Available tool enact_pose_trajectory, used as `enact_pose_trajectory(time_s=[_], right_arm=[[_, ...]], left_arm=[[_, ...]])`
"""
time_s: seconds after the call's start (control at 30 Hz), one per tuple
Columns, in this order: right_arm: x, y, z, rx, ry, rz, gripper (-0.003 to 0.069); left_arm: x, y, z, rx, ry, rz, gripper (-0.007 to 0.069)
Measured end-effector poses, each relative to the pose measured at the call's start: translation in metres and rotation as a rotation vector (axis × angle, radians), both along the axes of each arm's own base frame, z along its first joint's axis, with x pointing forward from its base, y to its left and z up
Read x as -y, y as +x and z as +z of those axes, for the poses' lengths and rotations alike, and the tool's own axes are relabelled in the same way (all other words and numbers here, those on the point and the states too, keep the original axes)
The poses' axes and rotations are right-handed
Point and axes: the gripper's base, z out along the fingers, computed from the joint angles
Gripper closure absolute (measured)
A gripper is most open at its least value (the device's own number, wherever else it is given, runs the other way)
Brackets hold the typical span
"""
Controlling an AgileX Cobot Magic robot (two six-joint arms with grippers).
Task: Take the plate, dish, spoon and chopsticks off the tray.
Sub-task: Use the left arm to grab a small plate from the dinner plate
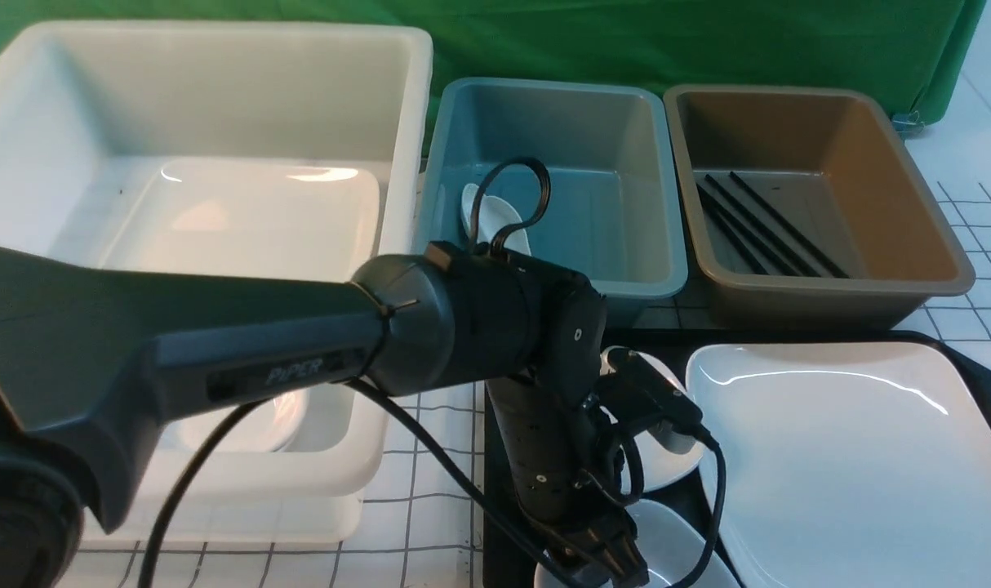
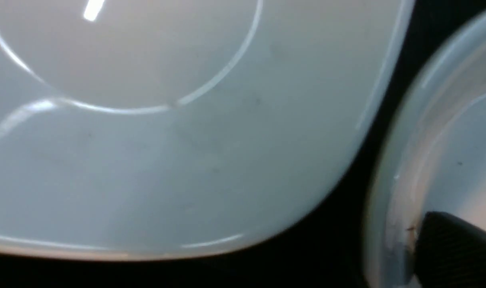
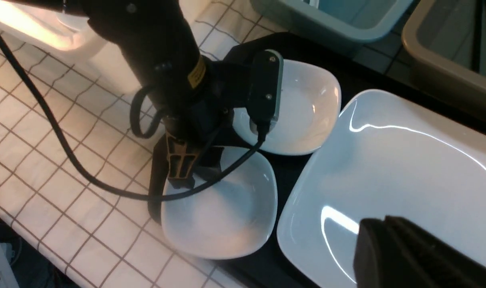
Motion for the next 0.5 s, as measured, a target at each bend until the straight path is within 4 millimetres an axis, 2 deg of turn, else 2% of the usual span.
enact_pose_trajectory(time_s=[0.03, 0.07, 0.17, 0.27, 0.4, 0.5], right_arm=[[0.0, 0.0, 0.0, 0.0, 0.0, 0.0, 0.0653], [0.0, 0.0, 0.0, 0.0, 0.0, 0.0, 0.0653], [0.0, 0.0, 0.0, 0.0, 0.0, 0.0, 0.0653], [0.0, 0.0, 0.0, 0.0, 0.0, 0.0, 0.0653], [0.0, 0.0, 0.002, 0.009, 0.001, 0.0, 0.0653], [-0.001, -0.003, 0.018, 0.071, 0.022, 0.004, 0.0653]], left_arm=[[0.0, -0.001, 0.0, -0.021, 0.004, 0.047, 0.0434], [0.0, -0.001, 0.0, -0.031, 0.005, 0.074, 0.0464], [0.0, 0.0, 0.006, -0.05, 0.009, 0.125, 0.0503], [0.003, 0.0, 0.022, -0.071, 0.0, 0.144, 0.0561], [0.007, 0.0, 0.059, -0.047, -0.057, 0.129, 0.0611], [0.007, -0.001, 0.118, 0.026, -0.156, 0.12, 0.0617]])
